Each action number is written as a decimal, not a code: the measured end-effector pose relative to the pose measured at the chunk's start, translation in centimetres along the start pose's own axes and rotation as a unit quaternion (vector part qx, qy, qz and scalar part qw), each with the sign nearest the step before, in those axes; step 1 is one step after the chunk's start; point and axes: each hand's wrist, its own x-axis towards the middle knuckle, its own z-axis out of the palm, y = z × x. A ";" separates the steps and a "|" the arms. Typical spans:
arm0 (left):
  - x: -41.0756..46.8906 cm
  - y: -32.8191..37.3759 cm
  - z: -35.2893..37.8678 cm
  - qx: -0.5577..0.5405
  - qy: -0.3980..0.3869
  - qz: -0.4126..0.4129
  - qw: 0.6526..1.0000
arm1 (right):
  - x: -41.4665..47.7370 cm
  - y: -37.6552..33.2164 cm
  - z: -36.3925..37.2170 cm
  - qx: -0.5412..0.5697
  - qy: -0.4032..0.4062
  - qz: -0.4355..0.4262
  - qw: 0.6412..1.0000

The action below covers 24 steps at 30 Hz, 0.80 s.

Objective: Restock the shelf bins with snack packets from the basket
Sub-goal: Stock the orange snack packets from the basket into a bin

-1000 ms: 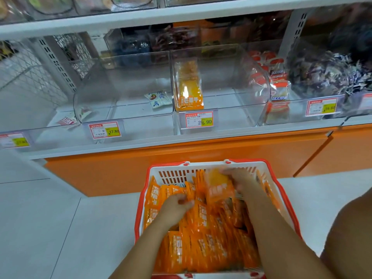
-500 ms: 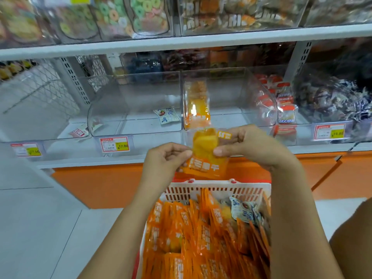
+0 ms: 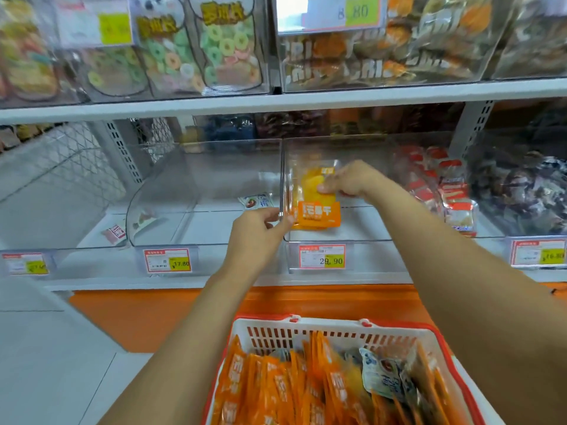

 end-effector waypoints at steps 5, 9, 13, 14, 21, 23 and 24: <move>0.7 -0.7 0.2 0.001 0.005 0.001 1.000 | 4.5 0.9 3.4 -0.018 -0.027 0.063 0.997; 0.6 -0.8 0.5 0.001 0.008 -0.001 1.000 | 5.2 1.1 3.9 -0.057 0.025 0.056 0.997; 0.1 -0.6 1.1 -0.006 0.033 -0.011 0.999 | 5.0 1.7 3.7 -0.084 0.018 0.047 0.995; 0.0 -0.5 1.2 -0.006 0.041 -0.012 0.999 | 4.7 1.7 3.6 -0.083 0.015 0.044 0.995; -3.8 -0.5 2.0 -0.047 0.165 0.060 0.983 | -3.8 0.7 1.0 -0.018 0.115 -0.095 0.989; -6.3 -1.4 2.6 -0.084 0.184 0.097 0.975 | -8.0 1.5 1.3 0.012 0.141 -0.161 0.977; -7.5 -2.1 3.1 -0.099 0.157 0.096 0.978 | -10.0 2.2 1.8 0.022 0.136 -0.184 0.973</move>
